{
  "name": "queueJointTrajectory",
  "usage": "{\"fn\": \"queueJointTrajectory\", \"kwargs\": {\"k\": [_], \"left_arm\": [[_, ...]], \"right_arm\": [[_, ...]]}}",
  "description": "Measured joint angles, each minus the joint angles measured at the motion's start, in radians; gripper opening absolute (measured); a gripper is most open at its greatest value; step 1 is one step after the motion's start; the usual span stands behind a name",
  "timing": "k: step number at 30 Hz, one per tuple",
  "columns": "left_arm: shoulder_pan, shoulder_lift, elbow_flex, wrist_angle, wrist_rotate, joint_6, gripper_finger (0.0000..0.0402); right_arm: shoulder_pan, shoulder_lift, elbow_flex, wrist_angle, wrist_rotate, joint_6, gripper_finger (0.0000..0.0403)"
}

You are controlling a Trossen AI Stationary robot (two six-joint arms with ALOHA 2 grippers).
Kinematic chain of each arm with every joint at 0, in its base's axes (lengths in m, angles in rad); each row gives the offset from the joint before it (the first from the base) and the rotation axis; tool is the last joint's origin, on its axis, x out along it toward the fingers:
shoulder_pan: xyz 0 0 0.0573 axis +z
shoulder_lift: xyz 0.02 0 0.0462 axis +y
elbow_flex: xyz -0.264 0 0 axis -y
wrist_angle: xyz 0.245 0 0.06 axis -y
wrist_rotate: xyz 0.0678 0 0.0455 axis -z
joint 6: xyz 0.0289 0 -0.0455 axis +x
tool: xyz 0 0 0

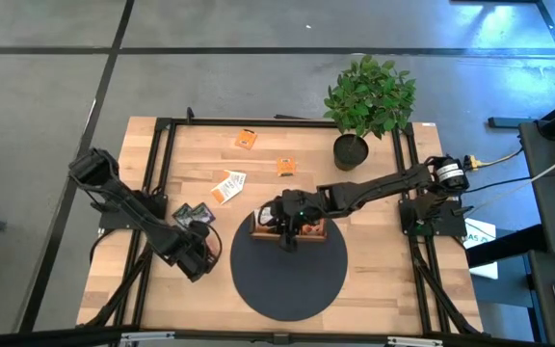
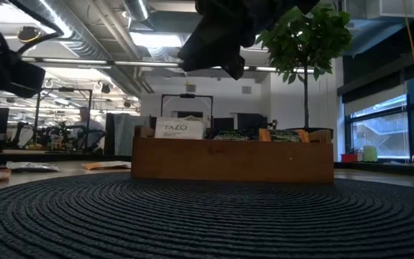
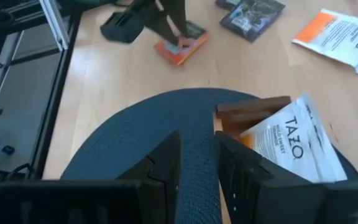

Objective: Pick & Place Tea
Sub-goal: Put the orange tea bag into the right section of the wooden organizer

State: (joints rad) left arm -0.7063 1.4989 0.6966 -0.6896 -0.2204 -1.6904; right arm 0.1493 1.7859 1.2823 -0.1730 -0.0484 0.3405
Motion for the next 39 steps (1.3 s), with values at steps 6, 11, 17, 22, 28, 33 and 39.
{"fn": "queueJointTrajectory", "kwargs": {"k": [6,11,17,22,28,33,39], "left_arm": [[-0.027,0.042,0.004,0.199,0.022,0.125,0.0119],[-0.079,0.061,0.002,0.376,0.057,0.245,0.0116],[-0.130,0.120,0.002,0.531,0.078,0.384,0.0116],[-0.142,0.191,0.007,0.653,0.107,0.536,0.0115],[-0.130,0.182,0.028,0.629,0.119,0.823,0.0114],[-0.114,0.097,0.062,0.477,0.073,0.910,0.0114],[-0.137,0.033,0.106,0.437,0.006,0.833,0.0114]], "right_arm": [[0.001,0.000,0.000,0.047,0.014,0.070,0.0100],[0.022,0.007,0.002,0.088,0.056,0.168,0.0100],[0.083,0.052,0.003,0.230,0.160,0.277,0.0100],[0.145,0.151,0.002,0.392,0.157,0.335,0.0100],[0.186,0.256,0.002,0.548,0.153,0.418,0.0093],[0.198,0.293,0.000,0.599,0.159,0.449,0.0084],[0.197,0.299,0.000,0.636,0.161,0.447,0.0072]]}}
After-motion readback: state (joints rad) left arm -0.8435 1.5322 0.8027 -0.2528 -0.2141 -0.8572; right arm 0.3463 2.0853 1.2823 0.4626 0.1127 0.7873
